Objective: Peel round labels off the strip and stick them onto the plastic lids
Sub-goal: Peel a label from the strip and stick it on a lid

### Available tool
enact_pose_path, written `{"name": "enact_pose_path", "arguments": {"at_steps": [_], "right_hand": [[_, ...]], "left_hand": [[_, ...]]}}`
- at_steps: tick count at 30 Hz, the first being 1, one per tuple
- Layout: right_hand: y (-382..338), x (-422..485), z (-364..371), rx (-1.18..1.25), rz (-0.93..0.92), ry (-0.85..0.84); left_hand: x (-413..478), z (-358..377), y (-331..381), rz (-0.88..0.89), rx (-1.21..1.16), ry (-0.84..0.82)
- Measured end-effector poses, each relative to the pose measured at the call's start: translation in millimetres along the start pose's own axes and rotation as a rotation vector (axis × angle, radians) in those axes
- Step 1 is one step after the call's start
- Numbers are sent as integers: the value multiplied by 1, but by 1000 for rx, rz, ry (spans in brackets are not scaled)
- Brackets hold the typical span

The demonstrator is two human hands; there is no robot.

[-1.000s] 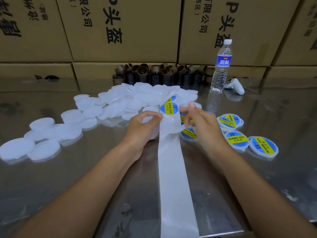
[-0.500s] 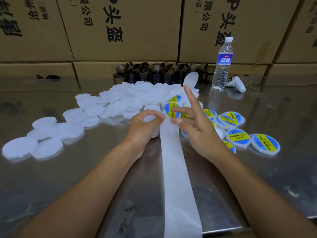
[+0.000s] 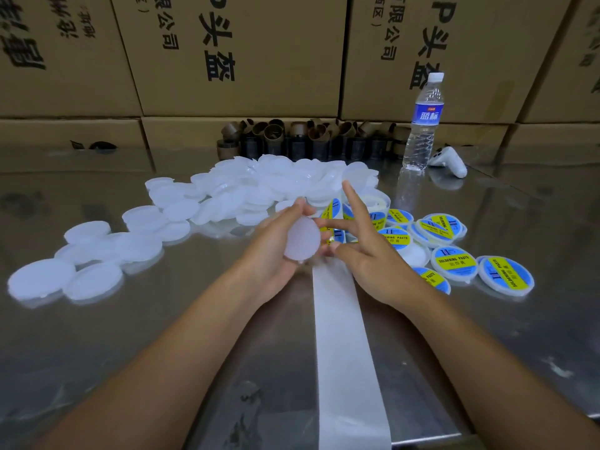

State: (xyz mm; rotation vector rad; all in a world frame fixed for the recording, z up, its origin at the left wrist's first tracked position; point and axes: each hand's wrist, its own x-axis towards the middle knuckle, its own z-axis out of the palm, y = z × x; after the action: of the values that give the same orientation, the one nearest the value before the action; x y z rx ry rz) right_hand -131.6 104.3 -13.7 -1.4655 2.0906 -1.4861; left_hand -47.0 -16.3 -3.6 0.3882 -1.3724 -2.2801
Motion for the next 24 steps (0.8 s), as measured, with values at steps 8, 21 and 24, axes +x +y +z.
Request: {"name": "enact_pose_path", "arguments": {"at_steps": [8,21,24], "right_hand": [[-2,1,-5,92,-37,162],[-21,-1,-15,407,-56,248],[-22,-2,-15,481,-31,188]], "left_hand": [[1,-3,-5,-210,-18,-120],[3,-3,-8,-190,69,-155],[1,-2,-8,-179,91,-175]]}}
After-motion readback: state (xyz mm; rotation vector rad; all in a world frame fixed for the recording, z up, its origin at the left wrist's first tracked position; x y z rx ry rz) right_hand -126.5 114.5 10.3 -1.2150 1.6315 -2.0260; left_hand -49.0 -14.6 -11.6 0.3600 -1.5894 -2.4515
